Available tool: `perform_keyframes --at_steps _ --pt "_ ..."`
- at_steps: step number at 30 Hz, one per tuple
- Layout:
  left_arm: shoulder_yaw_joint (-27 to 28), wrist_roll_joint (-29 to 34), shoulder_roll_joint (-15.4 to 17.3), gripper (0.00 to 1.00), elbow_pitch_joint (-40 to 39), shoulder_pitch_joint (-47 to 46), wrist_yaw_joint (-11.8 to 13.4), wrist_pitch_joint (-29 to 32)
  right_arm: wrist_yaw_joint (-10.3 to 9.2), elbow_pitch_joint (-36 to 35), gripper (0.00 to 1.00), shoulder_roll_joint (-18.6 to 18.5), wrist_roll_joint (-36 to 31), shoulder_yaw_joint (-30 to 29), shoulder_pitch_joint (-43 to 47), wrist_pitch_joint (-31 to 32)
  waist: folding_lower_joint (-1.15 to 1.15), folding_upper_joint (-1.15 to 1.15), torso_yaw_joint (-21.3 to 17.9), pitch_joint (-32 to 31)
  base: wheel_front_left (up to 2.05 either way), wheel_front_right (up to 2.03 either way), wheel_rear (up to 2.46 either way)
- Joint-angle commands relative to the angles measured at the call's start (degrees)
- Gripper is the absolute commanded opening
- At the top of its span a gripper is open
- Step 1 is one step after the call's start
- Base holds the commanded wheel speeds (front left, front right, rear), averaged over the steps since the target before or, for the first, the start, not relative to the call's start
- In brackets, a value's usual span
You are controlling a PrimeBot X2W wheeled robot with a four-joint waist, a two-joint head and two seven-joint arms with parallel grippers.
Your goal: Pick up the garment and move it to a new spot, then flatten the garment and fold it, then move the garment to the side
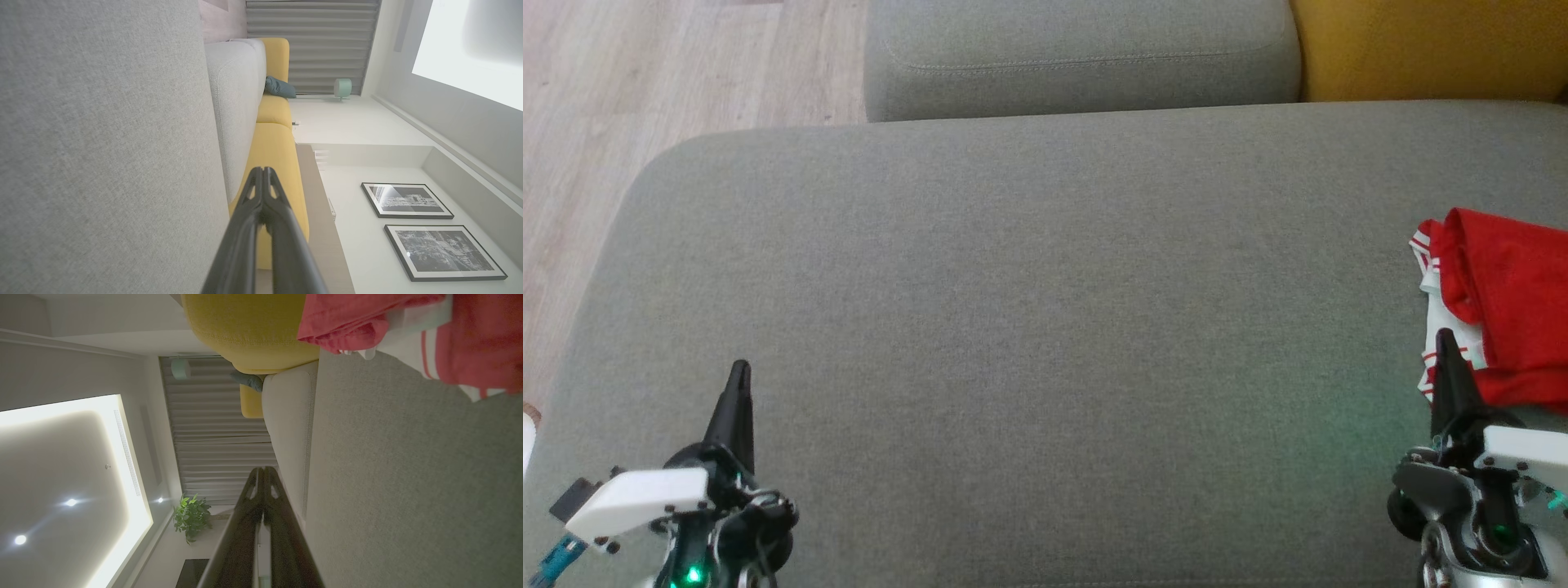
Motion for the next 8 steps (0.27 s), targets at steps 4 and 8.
perform_keyframes --at_steps 4,8 --pt "2.0 -0.2 0.5 0.0 -2.2 -3.4 -0.4 0.4 0.39 -2.3 0.0 -0.3 0.4 1.2 -1.2 0.3 0.0 0.0 0.0 0.0 0.0 0.0 0.0" --pt "2.0 -0.2 0.5 0.0 -2.2 -3.4 -0.4 0.4 0.39 -2.3 0.0 -0.3 0.4 1.2 -1.2 0.3 0.0 0.0 0.0 0.0 0.0 0.0 0.0"
